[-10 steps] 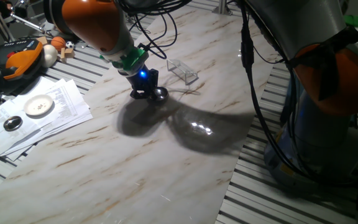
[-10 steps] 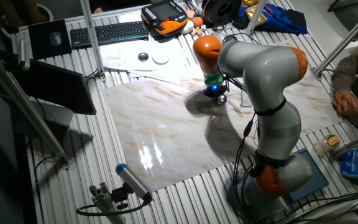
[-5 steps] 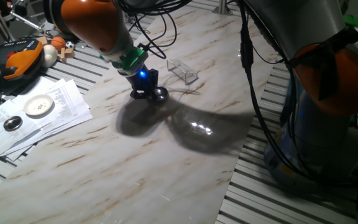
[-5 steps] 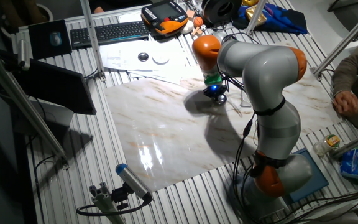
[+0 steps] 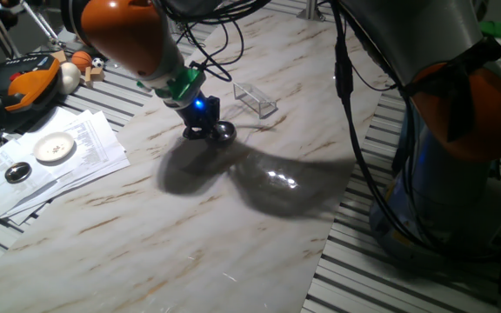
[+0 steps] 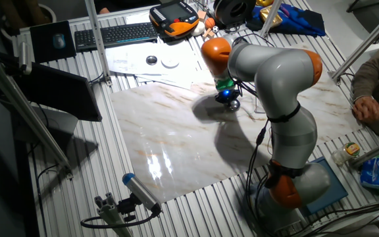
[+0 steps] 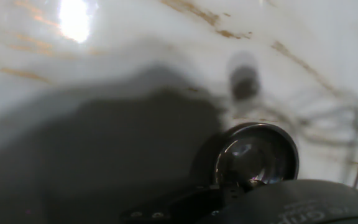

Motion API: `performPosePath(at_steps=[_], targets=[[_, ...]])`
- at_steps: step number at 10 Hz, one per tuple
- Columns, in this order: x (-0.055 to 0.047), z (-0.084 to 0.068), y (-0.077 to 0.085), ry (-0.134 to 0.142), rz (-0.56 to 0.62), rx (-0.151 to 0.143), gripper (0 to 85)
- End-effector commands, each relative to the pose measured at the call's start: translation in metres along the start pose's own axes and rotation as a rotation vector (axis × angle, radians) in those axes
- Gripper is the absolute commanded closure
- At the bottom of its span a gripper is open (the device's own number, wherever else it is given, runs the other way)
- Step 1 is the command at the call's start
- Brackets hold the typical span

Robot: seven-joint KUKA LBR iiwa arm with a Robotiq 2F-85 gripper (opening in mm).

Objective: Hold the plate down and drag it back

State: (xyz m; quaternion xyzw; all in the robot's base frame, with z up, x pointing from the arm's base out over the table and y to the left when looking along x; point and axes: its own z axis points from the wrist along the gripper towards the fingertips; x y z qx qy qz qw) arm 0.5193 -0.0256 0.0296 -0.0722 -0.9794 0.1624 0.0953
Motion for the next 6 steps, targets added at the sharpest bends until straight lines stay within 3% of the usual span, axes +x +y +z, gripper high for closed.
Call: performPosePath(at_steps=[1, 5, 6], targets=[[-0.0001, -0.0002, -0.0004, -0.009, -0.018, 0.020, 85.0], [-0.0001, -0.0002, -0.0004, -0.040, -0.050, 0.039, 85.0], [-0.0001, -0.0002, -0.0004, -0.041, -0.051, 0.031, 85.0]])
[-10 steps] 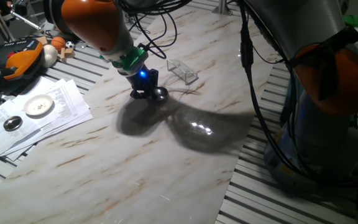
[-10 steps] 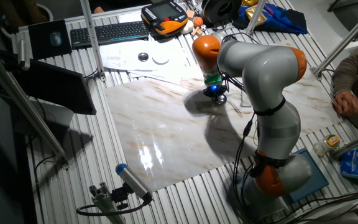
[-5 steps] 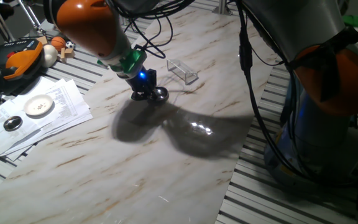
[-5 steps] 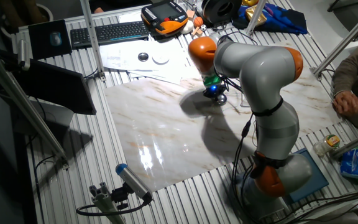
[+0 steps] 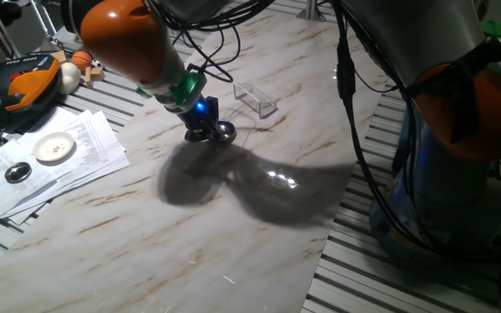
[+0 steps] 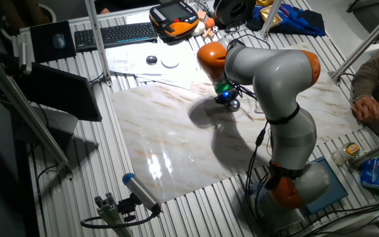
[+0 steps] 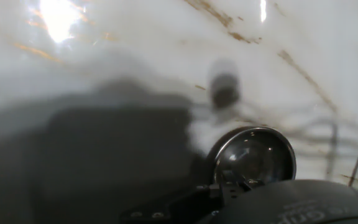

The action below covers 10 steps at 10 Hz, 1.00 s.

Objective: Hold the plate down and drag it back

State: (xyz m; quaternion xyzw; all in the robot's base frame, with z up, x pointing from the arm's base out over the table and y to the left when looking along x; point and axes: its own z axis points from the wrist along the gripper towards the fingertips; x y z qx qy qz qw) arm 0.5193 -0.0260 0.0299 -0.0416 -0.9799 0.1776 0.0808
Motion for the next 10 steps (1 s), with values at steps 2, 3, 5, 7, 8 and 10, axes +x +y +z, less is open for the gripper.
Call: performPosePath(at_steps=[2, 3, 5, 7, 8, 10], targets=[[-0.001, 0.000, 0.000, -0.003, -0.003, -0.003, 85.0], [-0.002, 0.001, 0.002, -0.001, -0.002, -0.012, 85.0], [-0.007, 0.003, 0.007, 0.008, -0.001, -0.038, 85.0], [-0.012, 0.001, 0.015, 0.015, 0.006, -0.045, 85.0], [-0.013, -0.003, 0.019, 0.028, 0.009, -0.062, 85.0], [-0.012, -0.012, 0.029, 0.039, 0.020, -0.061, 85.0]])
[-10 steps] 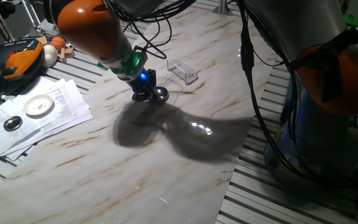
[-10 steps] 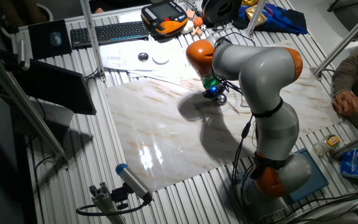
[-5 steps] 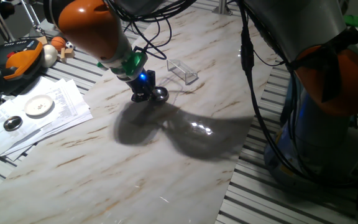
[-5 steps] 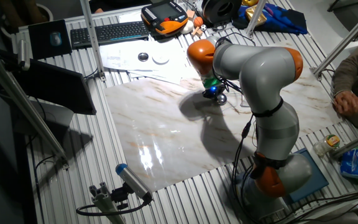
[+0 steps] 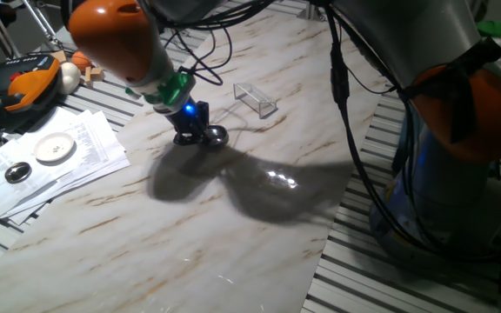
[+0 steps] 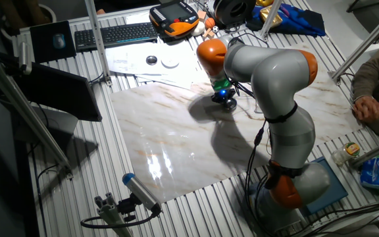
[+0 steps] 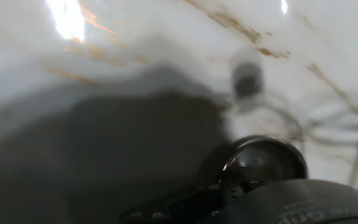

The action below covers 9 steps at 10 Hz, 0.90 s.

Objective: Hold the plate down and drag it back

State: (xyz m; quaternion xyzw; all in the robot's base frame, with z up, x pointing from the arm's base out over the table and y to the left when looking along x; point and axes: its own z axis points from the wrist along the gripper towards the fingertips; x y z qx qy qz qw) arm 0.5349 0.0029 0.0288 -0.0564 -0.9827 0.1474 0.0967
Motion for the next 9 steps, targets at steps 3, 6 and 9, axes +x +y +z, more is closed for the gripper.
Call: performPosePath(at_steps=[3, 6, 9], targets=[[0.000, -0.001, 0.006, 0.005, 0.005, -0.010, 85.0], [0.000, -0.002, 0.014, 0.008, 0.016, -0.023, 85.0], [0.005, -0.005, 0.028, 0.018, 0.042, -0.058, 85.0]])
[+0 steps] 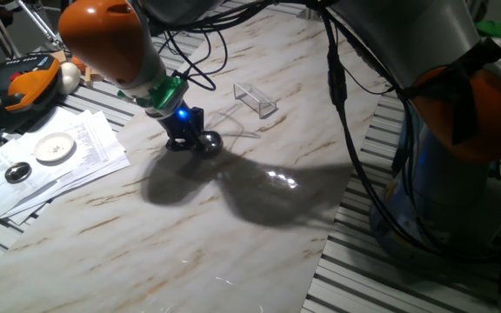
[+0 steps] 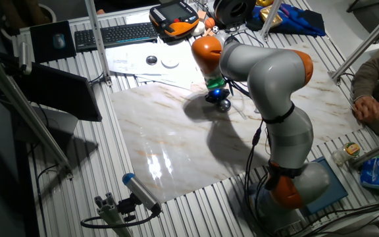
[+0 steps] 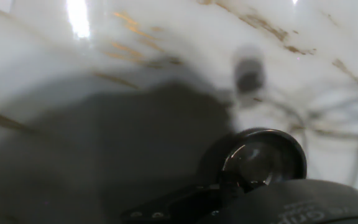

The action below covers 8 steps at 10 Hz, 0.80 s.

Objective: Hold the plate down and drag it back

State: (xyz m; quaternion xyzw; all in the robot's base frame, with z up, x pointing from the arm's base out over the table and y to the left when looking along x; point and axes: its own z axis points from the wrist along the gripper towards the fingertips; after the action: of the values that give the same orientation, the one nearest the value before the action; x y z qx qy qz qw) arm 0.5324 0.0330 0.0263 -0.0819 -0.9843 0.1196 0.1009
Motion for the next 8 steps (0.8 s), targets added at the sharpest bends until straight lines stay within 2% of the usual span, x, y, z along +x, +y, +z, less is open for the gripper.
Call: performPosePath(at_steps=[1, 5, 7, 8], targets=[[0.002, -0.001, 0.004, 0.002, 0.003, -0.002, 85.0], [0.014, -0.014, 0.022, 0.017, 0.032, 0.001, 85.0], [0.018, -0.021, 0.019, 0.013, 0.009, -0.024, 85.0], [0.018, -0.029, 0.011, 0.014, -0.013, -0.036, 85.0]])
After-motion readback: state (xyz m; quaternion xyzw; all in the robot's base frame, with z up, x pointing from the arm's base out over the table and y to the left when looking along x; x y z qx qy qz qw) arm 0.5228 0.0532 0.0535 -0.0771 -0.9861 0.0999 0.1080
